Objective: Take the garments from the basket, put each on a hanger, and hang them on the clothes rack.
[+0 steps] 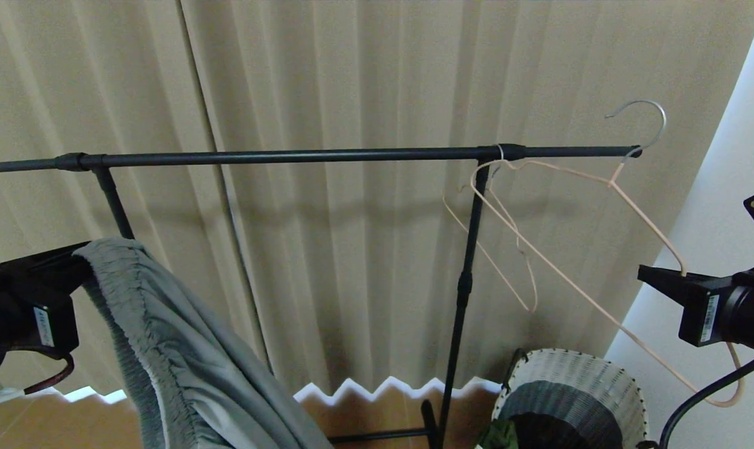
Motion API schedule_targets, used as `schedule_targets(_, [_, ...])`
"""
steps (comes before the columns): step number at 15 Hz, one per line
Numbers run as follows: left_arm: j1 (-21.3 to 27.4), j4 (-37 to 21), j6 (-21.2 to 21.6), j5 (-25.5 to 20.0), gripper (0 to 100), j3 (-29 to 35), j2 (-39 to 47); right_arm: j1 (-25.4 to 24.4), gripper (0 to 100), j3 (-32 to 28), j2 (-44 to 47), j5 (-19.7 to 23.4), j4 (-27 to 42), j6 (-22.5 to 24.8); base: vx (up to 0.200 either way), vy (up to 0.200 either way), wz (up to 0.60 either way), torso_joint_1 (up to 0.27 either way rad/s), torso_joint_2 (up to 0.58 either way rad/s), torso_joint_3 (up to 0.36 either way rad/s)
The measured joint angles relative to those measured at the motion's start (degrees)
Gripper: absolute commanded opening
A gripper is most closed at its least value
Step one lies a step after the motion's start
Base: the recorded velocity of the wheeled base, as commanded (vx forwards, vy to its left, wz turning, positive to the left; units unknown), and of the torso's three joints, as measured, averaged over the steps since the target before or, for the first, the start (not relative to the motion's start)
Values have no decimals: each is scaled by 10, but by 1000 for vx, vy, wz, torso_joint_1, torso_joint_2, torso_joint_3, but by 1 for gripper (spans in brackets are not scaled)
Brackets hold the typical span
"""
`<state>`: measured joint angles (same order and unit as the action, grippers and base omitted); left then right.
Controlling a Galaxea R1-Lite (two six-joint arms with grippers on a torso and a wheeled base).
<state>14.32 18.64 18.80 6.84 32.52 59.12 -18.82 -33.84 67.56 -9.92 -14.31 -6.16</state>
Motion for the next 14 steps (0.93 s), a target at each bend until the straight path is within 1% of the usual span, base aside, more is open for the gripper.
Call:
schedule_targets(7, [0,0,0,0,0,-1,1,-4,0,1,1,0,0,1,0,200,0,3,4,4])
schedule_targets(11, [0,0,2,0,0,-9,1,-8,0,1,4,4,0,1,0,0,0,0,0,0])
schedule_targets(13, [2,1,3,0,0,-10,7,-12,0,-6,9,32,0,1,0,0,0,0,0,0])
schedule_targets(14, [2,0,11,0,0,-10,10,-15,0,-14,11,47,0,2,0,0,0,0,0,0])
